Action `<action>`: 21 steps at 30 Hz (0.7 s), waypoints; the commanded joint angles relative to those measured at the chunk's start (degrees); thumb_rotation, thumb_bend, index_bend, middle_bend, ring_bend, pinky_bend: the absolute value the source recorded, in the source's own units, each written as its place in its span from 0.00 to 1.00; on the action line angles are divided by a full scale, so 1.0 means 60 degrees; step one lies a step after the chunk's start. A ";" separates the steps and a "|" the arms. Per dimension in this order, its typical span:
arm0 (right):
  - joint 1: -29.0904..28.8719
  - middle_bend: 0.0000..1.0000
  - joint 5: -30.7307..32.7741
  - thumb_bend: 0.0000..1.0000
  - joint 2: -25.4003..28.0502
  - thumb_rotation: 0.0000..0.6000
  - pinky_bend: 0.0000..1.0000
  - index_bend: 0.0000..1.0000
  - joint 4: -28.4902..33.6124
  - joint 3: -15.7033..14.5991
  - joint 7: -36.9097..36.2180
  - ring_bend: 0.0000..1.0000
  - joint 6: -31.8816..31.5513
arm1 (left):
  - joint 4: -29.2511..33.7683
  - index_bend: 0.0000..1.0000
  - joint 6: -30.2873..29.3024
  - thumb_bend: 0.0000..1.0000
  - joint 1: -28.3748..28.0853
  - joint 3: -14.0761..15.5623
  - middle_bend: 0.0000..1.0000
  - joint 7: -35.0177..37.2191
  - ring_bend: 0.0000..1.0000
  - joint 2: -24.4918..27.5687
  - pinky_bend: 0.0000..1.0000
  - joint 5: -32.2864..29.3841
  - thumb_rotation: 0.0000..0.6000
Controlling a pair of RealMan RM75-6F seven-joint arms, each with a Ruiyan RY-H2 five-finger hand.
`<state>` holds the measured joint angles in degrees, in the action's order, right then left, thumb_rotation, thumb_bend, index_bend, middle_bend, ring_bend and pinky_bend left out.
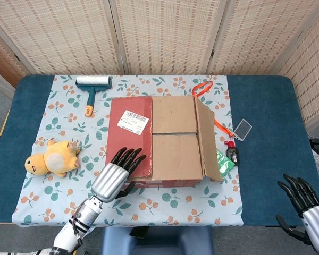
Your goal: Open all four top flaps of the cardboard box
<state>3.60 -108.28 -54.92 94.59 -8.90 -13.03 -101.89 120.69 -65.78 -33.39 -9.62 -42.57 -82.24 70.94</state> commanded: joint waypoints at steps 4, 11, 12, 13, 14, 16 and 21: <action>0.0032 0.00 0.0115 0.41 0.0065 1.00 0.00 0.00 0.0016 0.0076 -0.0135 0.00 0.0001 | -0.0140 0.00 0.0091 0.49 -0.0321 -0.0191 0.00 -0.0003 0.00 -0.0055 0.00 -0.0466 1.00; 0.0104 0.00 0.0165 0.41 0.0101 1.00 0.00 0.00 -0.0005 0.0115 -0.0323 0.00 -0.0059 | -0.0332 0.00 0.0145 0.49 -0.0765 -0.0286 0.00 -0.0207 0.00 -0.0288 0.00 -0.0835 1.00; 0.0108 0.00 0.0136 0.41 0.0110 1.00 0.00 0.00 -0.0009 0.0099 -0.0321 0.00 -0.0042 | -0.0400 0.00 0.0124 0.49 -0.0820 -0.0308 0.00 -0.0251 0.00 -0.0315 0.00 -0.0833 1.00; 0.0113 0.00 0.0107 0.41 0.0112 1.00 0.00 0.00 -0.0015 0.0090 -0.0314 0.00 -0.0039 | -0.0466 0.00 0.0097 0.49 -0.0866 -0.0330 0.00 -0.0270 0.00 -0.0353 0.00 -0.0840 1.00; 0.0122 0.00 0.0083 0.41 0.0109 1.00 0.00 0.00 -0.0017 0.0091 -0.0303 0.00 -0.0044 | -0.0549 0.00 0.0079 0.49 -0.0918 -0.0355 0.00 -0.0252 0.00 -0.0394 0.00 -0.0877 1.00; 0.0137 0.00 0.0078 0.41 0.0105 1.00 0.00 0.00 -0.0016 0.0099 -0.0288 0.00 -0.0048 | -0.0676 0.00 0.0097 0.49 -0.0994 -0.0381 0.00 -0.0192 0.00 -0.0419 0.00 -0.0964 1.00; 0.0177 0.00 0.0151 0.41 0.0126 1.00 0.00 0.00 -0.0012 0.0140 -0.0371 0.00 -0.0074 | -0.1011 0.00 0.0116 0.49 -0.1198 -0.0400 0.00 -0.0158 0.00 -0.0530 0.00 -0.1232 1.00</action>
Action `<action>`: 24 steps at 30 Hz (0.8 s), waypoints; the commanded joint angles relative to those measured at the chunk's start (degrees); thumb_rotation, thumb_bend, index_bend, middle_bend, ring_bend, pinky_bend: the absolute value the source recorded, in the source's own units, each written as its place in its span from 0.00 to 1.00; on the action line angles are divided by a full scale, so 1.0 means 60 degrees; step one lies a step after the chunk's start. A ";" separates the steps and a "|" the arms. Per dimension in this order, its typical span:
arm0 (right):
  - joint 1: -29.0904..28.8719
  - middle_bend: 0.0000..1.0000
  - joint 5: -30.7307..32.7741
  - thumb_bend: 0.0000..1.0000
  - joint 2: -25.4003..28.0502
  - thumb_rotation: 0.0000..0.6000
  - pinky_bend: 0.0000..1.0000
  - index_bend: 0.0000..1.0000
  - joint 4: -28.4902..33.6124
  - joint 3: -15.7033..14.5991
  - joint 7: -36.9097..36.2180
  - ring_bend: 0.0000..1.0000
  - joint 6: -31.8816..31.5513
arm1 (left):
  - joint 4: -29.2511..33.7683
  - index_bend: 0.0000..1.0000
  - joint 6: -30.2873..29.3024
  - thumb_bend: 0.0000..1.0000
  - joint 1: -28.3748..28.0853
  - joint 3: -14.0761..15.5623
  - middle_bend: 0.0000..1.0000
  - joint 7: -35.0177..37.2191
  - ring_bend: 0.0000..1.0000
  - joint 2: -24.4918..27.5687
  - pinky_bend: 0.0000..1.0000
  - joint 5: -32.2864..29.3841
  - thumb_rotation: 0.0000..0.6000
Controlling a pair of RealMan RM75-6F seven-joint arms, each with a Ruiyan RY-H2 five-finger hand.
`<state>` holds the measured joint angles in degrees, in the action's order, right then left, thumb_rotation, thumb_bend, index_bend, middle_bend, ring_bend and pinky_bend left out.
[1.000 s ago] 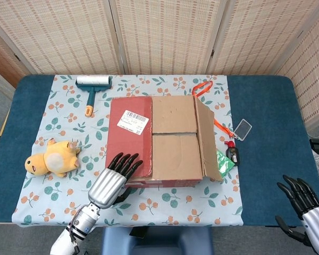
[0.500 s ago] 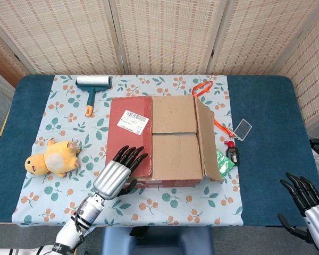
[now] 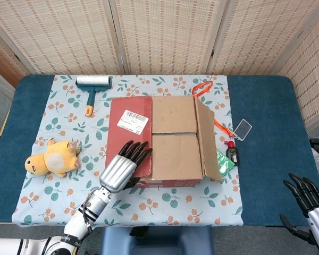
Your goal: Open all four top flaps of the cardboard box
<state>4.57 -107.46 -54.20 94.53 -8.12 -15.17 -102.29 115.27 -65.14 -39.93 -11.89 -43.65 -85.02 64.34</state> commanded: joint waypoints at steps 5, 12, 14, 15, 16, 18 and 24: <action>0.0018 0.00 -0.0008 0.41 0.0002 1.00 0.00 0.00 -0.0002 0.0019 -0.0040 0.00 0.0032 | -0.0355 0.00 -0.0552 0.49 -0.0157 0.0029 0.00 -0.0217 0.00 -0.0324 0.00 0.0317 1.00; 0.0038 0.00 0.0016 0.41 -0.0220 1.00 0.00 0.00 0.0034 0.0120 0.0399 0.00 0.0142 | -0.0317 0.00 -0.1622 0.49 -0.0102 0.0198 0.00 -0.1622 0.00 -0.0733 0.00 0.0764 1.00; 0.0023 0.00 -0.0015 0.41 -0.0202 1.00 0.00 0.00 0.0047 0.0099 0.0407 0.00 0.0199 | -0.0221 0.00 -0.1715 0.49 -0.0113 0.0200 0.00 -0.1773 0.00 -0.0768 0.00 0.0800 1.00; 0.0020 0.00 -0.0013 0.41 -0.0205 1.00 0.00 0.00 0.0060 0.0098 0.0438 0.00 0.0233 | -0.0147 0.00 -0.1770 0.49 -0.0115 0.0209 0.00 -0.1854 0.00 -0.0787 0.00 0.0828 1.00; 0.0011 0.00 -0.0023 0.41 -0.0203 1.00 0.00 0.00 0.0072 0.0082 0.0449 0.00 0.0278 | -0.0104 0.00 -0.1829 0.49 -0.0115 0.0217 0.00 -0.1934 0.00 -0.0800 0.00 0.0877 1.00; -0.0014 0.00 -0.0031 0.41 -0.0189 1.00 0.00 0.00 0.0106 0.0063 0.0446 0.00 0.0364 | 0.0006 0.00 -0.1975 0.49 -0.0107 0.0248 0.00 -0.2135 0.00 -0.0837 0.00 0.1006 1.00; -0.0078 0.00 -0.0074 0.41 -0.0209 1.00 0.00 0.00 0.0191 0.0031 0.0623 0.00 0.0603 | 0.0409 0.00 -0.2370 0.49 -0.0128 0.0175 0.00 -0.2928 0.00 -0.0943 0.00 0.1112 1.00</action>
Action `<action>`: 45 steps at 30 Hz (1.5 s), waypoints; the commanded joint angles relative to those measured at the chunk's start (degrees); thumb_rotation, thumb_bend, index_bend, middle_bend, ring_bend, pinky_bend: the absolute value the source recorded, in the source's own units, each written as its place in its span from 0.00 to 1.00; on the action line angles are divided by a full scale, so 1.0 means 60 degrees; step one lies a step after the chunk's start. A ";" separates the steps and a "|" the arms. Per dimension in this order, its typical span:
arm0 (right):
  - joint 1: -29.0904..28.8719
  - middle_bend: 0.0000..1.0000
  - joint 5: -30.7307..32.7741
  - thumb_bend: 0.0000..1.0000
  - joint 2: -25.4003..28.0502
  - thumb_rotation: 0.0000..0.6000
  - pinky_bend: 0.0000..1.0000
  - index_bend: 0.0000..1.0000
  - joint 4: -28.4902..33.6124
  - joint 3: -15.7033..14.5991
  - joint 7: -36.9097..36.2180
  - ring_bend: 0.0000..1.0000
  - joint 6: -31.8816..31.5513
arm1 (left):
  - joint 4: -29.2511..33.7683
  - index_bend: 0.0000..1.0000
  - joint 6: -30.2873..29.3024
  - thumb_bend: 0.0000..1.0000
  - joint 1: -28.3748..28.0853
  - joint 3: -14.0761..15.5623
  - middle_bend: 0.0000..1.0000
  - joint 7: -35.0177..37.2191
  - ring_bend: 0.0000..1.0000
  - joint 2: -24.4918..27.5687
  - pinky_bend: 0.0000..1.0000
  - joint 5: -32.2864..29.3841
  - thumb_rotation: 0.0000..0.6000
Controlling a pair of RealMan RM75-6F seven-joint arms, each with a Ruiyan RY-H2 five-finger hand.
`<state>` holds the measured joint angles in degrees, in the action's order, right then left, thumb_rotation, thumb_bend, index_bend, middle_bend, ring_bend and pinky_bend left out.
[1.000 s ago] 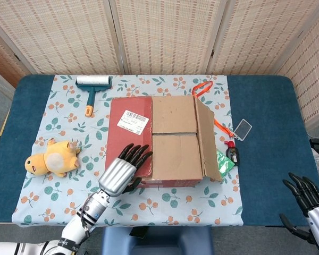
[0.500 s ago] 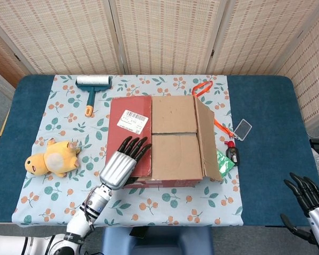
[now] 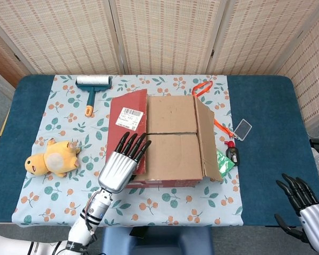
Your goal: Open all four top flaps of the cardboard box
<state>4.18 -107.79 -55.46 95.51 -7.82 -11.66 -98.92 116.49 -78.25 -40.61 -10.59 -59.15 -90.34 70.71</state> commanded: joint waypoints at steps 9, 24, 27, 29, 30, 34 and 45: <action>-0.0036 0.00 -0.0007 0.41 0.0018 1.00 0.00 0.00 0.0054 -0.0038 0.0049 0.00 0.0162 | 0.0760 0.00 -0.0784 0.49 0.0020 -0.0149 0.00 -0.1397 0.00 -0.0060 0.00 0.0345 1.00; -0.0112 0.00 0.0049 0.41 0.0026 1.00 0.00 0.00 0.0148 -0.0084 0.0088 0.00 0.0460 | 0.1470 0.00 -0.2101 0.49 0.0458 -0.0414 0.00 -0.3197 0.00 0.0139 0.00 0.1005 1.00; -0.0125 0.00 0.0031 0.41 0.0033 1.00 0.00 0.00 0.0174 -0.0084 0.0120 0.00 0.0480 | 0.1689 0.00 -0.2395 0.49 0.0703 -0.0438 0.00 -0.3369 0.00 0.0403 0.00 0.0977 1.00; -0.0112 0.00 0.0014 0.41 0.0027 1.00 0.00 0.00 0.0174 -0.0092 0.0142 0.00 0.0462 | 0.1813 0.00 -0.2563 0.49 0.0907 -0.0402 0.00 -0.3353 0.00 0.0645 0.00 0.0922 1.00; -0.0104 0.00 0.0009 0.41 0.0023 1.00 0.00 0.00 0.0177 -0.0094 0.0154 0.00 0.0453 | 0.1898 0.00 -0.2663 0.49 0.1059 -0.0370 0.00 -0.3287 0.00 0.0836 0.00 0.0842 1.00; -0.0084 0.00 0.0016 0.41 0.0002 1.00 0.00 0.00 0.0184 -0.0085 0.0228 0.00 0.0438 | 0.1949 0.00 -0.2776 0.49 0.1540 -0.0285 0.00 -0.2730 0.00 0.1650 0.00 0.0430 1.00; -0.0394 0.00 0.0363 0.41 -0.0179 1.00 0.00 0.00 0.0339 0.0063 0.0574 0.00 0.1173 | 0.0793 0.00 -0.1319 0.49 0.2445 -0.0063 0.00 0.1699 0.00 0.3916 0.00 -0.0605 1.00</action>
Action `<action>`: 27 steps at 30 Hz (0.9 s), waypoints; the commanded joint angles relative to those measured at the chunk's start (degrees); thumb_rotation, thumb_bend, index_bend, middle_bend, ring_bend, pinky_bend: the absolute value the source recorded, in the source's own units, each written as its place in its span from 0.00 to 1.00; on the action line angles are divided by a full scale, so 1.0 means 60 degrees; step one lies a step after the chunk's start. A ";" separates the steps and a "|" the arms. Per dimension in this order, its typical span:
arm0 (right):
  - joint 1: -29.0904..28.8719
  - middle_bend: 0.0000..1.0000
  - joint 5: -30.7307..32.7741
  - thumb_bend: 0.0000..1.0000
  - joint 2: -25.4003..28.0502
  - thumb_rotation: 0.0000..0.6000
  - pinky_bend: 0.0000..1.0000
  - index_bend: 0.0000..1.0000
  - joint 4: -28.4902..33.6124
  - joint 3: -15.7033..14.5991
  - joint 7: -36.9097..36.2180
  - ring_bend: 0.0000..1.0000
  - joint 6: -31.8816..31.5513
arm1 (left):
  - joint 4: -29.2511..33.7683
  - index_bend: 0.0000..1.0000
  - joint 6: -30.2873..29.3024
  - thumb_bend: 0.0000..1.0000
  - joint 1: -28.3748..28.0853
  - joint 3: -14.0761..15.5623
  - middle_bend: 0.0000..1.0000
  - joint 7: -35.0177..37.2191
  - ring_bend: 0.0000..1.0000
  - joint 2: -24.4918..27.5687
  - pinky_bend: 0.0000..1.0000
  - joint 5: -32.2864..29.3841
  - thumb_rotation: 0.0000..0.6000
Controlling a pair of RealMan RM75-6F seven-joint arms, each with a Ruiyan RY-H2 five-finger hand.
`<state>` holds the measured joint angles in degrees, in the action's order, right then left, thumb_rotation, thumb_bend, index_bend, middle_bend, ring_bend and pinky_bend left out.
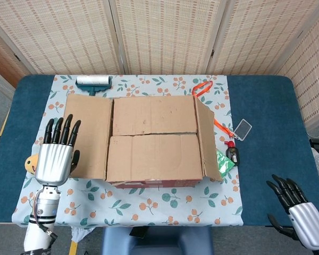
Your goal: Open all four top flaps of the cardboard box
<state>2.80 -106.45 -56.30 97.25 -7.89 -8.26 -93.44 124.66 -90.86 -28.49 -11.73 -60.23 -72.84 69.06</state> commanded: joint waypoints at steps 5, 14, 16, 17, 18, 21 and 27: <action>-0.0708 0.00 0.0432 0.41 0.0052 1.00 0.00 0.00 0.0469 0.0402 0.0305 0.00 0.0981 | -0.0913 0.00 0.1640 0.49 0.0624 0.0114 0.00 0.3948 0.00 0.1906 0.00 -0.0474 1.00; -0.3058 0.00 0.2310 0.41 0.1262 1.00 0.00 0.00 0.3029 0.1978 0.1688 0.00 0.3980 | -0.2301 0.00 0.3378 0.49 0.0535 -0.0106 0.00 0.7540 0.00 0.3064 0.00 -0.0208 1.00; -0.3612 0.00 0.2958 0.41 0.1285 1.00 0.00 0.00 0.3272 0.2412 0.1939 0.00 0.4583 | -0.2512 0.00 0.3500 0.49 0.0544 -0.0088 0.00 0.7886 0.00 0.3162 0.00 -0.0076 1.00; -0.3901 0.00 0.3268 0.41 0.1250 1.00 0.00 0.00 0.3336 0.2621 0.2068 0.00 0.4880 | -0.2598 0.00 0.3532 0.49 0.0559 -0.0074 0.00 0.8037 0.00 0.3201 0.00 -0.0010 1.00; -0.4198 0.00 0.3581 0.41 0.1185 1.00 0.00 0.00 0.3361 0.2827 0.2199 0.00 0.5174 | -0.2668 0.00 0.3563 0.49 0.0577 -0.0053 0.00 0.8174 0.00 0.3241 0.00 0.0057 1.00; -0.5396 0.00 0.4776 0.41 0.0764 1.00 0.00 0.00 0.3059 0.3502 0.2794 0.00 0.6348 | -0.2899 0.00 0.3653 0.49 0.0636 0.0042 0.00 0.8594 0.00 0.3369 0.00 0.0345 1.00; -0.7238 0.00 0.6781 0.42 -0.0458 1.00 0.00 0.00 0.2006 0.4202 0.3725 0.00 0.7678 | -0.3309 0.00 0.3666 0.49 0.0720 0.0087 0.00 0.9309 0.00 0.3525 0.00 0.0704 1.00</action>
<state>-36.17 -70.69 -55.43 112.44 14.70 10.61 -51.34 105.38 -68.93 -24.37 -11.34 -5.08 -52.02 72.73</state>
